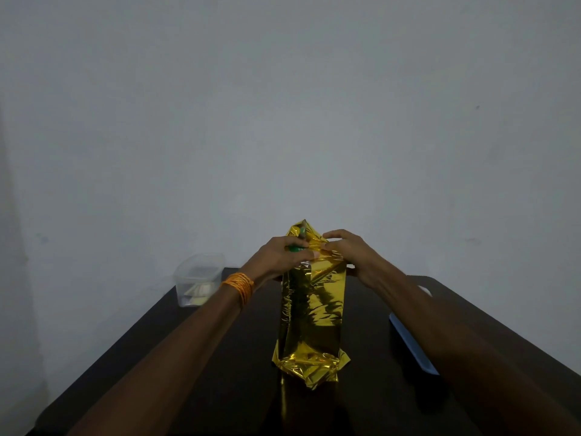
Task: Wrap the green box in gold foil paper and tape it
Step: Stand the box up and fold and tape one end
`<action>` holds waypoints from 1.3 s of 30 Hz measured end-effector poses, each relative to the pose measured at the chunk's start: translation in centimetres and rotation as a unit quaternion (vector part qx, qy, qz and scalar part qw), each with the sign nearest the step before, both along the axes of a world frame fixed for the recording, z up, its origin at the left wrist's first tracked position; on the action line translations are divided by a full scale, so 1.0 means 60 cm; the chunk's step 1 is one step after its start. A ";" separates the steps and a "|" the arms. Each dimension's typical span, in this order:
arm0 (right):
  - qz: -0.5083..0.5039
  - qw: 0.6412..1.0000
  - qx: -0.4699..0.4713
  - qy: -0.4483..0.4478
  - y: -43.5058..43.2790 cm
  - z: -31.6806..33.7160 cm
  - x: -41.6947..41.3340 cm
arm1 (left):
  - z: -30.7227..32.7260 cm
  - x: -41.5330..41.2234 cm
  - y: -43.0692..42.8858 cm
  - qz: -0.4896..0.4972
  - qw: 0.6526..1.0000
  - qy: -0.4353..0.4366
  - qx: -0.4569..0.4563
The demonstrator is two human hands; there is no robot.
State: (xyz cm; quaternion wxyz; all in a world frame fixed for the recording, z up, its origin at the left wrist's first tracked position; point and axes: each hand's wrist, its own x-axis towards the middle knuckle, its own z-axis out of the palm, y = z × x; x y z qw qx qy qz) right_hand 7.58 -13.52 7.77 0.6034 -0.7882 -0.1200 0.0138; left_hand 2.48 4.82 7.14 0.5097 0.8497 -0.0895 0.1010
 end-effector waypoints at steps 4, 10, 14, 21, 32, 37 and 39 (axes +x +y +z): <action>0.002 1.000 0.020 0.002 -0.005 -0.002 -0.003 | 0.003 -0.002 -0.001 -0.008 1.000 0.001 0.001; 0.006 0.998 0.045 -0.041 -0.013 -0.011 -0.005 | 0.026 -0.006 -0.004 -0.019 0.997 0.027 0.074; -0.007 0.994 0.093 -0.051 -0.024 -0.015 -0.018 | 0.037 -0.026 -0.009 -0.019 0.997 -0.002 0.081; -0.076 0.990 0.105 -0.058 -0.100 -0.035 -0.026 | 0.075 -0.039 -0.043 0.085 0.969 -0.230 0.032; -0.217 0.972 0.027 -0.084 -0.260 -0.076 -0.046 | 0.055 0.008 -0.273 -0.007 0.968 -0.213 0.136; -0.242 0.967 -0.069 -0.050 -0.340 -0.124 -0.059 | -0.035 0.049 -0.331 -0.041 0.983 -0.094 0.154; -0.237 0.967 -0.090 -0.023 -0.353 -0.144 -0.066 | -0.065 0.061 -0.344 -0.062 0.981 -0.029 0.179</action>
